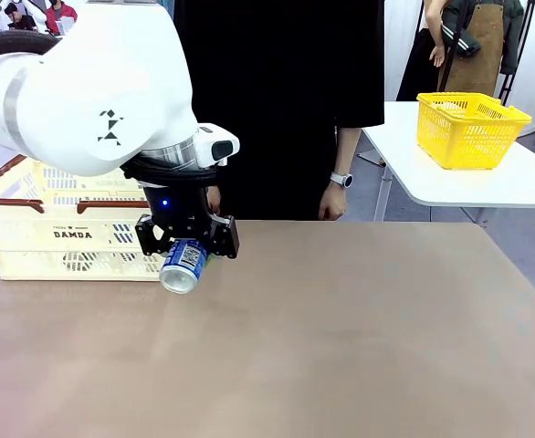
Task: Place the drinks into the Shopping basket.
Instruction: Pick up one drink and place it into the Shopping basket.
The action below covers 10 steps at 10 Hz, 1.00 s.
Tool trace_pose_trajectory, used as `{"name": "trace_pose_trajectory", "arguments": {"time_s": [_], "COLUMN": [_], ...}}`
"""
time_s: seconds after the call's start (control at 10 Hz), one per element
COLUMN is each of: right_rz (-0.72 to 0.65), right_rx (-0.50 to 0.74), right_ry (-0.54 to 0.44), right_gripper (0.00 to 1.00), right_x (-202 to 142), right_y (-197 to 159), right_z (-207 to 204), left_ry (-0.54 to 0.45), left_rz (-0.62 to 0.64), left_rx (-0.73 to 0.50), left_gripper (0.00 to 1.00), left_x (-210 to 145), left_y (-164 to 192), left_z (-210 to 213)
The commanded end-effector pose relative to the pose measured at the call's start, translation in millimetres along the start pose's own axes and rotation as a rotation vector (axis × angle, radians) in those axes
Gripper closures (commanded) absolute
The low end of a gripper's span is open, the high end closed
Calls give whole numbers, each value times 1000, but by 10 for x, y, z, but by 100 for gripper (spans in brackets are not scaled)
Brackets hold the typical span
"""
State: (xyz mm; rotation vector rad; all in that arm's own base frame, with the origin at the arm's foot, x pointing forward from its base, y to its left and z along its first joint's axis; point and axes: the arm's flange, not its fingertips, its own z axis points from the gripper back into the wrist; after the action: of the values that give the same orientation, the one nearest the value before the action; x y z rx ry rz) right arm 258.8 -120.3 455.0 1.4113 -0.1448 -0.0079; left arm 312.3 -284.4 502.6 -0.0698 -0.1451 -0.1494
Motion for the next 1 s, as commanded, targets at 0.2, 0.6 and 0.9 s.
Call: {"name": "trace_pose_trajectory", "arguments": {"time_s": [0.2, 0.6, 0.9], "right_rz": [-17, -17, -17], "right_rx": [17, 17, 17], "right_ry": [-12, -12, -12], "right_gripper": [0, 0, 0], "right_x": [30, 30, 30], "right_y": [75, 75, 75], "right_z": [-6, -6, -6], "left_ry": [-144, -100, -90], "left_rz": [-27, 86, 120], "left_rx": [23, 99, 93], "left_gripper": [100, 100, 100], "left_x": [320, 557, 439], "left_y": [1658, 3282, 3510], "left_z": [499, 566, 485]}}
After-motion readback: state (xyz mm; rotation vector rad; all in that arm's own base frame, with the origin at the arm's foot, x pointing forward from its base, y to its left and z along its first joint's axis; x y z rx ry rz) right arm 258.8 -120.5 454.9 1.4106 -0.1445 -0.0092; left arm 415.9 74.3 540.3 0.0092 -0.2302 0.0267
